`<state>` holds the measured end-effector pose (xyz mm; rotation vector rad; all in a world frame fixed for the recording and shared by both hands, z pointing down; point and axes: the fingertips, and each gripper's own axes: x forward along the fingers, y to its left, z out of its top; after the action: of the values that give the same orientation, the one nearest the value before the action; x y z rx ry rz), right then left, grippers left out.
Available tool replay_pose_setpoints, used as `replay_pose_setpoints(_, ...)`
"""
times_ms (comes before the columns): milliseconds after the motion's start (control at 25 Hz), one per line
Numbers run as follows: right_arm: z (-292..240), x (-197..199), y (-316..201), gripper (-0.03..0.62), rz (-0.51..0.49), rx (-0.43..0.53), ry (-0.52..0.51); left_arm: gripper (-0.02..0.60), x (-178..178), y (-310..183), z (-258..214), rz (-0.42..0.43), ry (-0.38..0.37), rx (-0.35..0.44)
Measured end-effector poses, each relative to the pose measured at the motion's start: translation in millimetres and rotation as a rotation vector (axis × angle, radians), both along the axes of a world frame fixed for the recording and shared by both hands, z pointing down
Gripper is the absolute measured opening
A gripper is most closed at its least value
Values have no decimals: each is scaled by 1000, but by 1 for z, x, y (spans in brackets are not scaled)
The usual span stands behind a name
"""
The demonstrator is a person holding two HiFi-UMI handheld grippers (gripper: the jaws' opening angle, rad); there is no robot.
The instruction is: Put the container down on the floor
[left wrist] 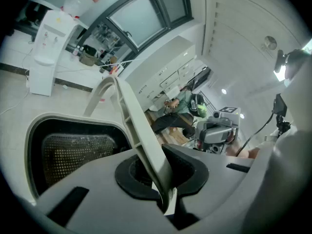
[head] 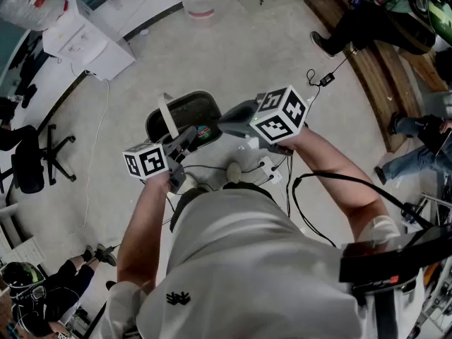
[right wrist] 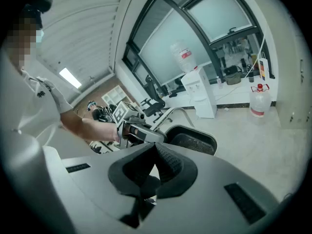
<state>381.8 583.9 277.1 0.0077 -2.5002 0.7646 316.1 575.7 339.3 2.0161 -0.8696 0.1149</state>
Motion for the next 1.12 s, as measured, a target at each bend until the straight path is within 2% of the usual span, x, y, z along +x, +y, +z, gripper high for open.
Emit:
replay_pose_setpoints(160, -6, -9, 3, 15, -49, 69, 44, 34, 0, 2, 1, -13, 0, 8)
replay_pose_setpoints(520, -7, -11, 22, 15, -31, 31, -25, 34, -4, -2, -2, -59, 4, 9)
replay_pose_setpoints(720, -1, -12, 24, 18, 18, 36, -64, 34, -4, -2, 7, -44, 5, 4)
replay_pose_setpoints(840, 2, -24, 5, 20, 48, 15, -63, 34, -15, -23, 9, -34, 18, -2)
replay_pose_setpoints(1120, 7, -81, -82, 21, 101, 9, -39, 34, -66, -109, 20, -9, 66, -10)
